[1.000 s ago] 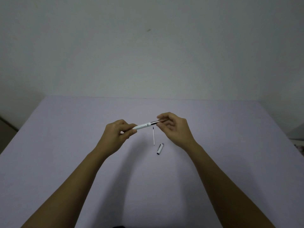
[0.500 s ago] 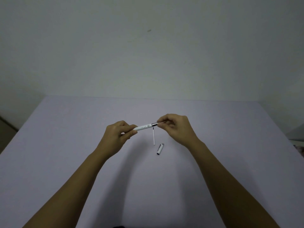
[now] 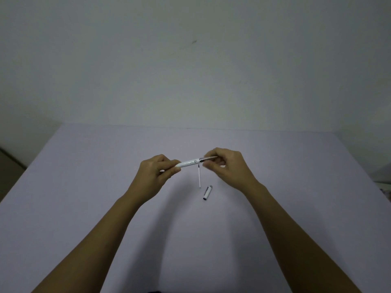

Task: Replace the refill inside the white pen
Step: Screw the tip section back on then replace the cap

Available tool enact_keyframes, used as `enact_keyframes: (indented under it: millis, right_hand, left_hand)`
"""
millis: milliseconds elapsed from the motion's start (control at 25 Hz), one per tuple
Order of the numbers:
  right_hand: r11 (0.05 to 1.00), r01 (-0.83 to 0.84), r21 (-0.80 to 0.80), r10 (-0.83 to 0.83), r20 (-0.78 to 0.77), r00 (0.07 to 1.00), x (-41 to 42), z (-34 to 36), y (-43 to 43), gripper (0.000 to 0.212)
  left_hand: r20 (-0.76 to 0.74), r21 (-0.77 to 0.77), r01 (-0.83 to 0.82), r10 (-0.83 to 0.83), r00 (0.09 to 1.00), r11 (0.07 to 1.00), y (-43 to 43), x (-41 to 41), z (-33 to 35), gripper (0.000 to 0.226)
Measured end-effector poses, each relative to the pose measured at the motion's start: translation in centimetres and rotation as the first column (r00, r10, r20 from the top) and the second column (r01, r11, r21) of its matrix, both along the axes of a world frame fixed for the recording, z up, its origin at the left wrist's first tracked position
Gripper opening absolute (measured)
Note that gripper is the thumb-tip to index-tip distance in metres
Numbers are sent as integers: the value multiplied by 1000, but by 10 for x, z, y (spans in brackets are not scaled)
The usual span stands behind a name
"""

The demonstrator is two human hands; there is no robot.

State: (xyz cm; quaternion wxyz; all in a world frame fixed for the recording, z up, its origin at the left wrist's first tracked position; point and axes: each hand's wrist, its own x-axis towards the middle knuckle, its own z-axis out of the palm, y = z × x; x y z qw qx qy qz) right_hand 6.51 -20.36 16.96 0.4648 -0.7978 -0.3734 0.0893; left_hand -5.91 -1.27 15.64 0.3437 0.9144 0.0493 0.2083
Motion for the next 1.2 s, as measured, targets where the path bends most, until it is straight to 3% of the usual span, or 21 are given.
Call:
enact_keyframes:
  millis: [80, 200, 640, 760, 920, 1200]
  right_hand:
    - [1000, -30, 9, 29, 21, 999, 0, -3, -1, 20]
    - [1000, -7, -15, 9, 83, 996, 2, -2, 0, 5]
    - [999, -48, -22, 51, 208, 977, 5, 2, -1, 12]
    - [998, -13, -58, 26, 236, 971, 5, 2, 1, 29]
    - [997, -44, -63, 57, 240, 969, 4, 3, 0, 14]
    - [993, -54, -104, 84, 307, 948, 7, 3, 1, 22]
  left_hand:
    - [-1, 2, -7, 7, 1000, 1000, 1, 0, 0, 20]
    - [2, -9, -4, 4, 1000, 1000, 1, 0, 0, 19]
    - [-7, -42, -5, 5, 1000, 999, -2, 1, 1, 19]
    - [1, -45, -7, 7, 1000, 999, -2, 1, 1, 19]
    - [9, -47, -10, 10, 1000, 999, -2, 0, 3, 20]
    - [3, -50, -11, 11, 1000, 999, -1, 0, 4, 19]
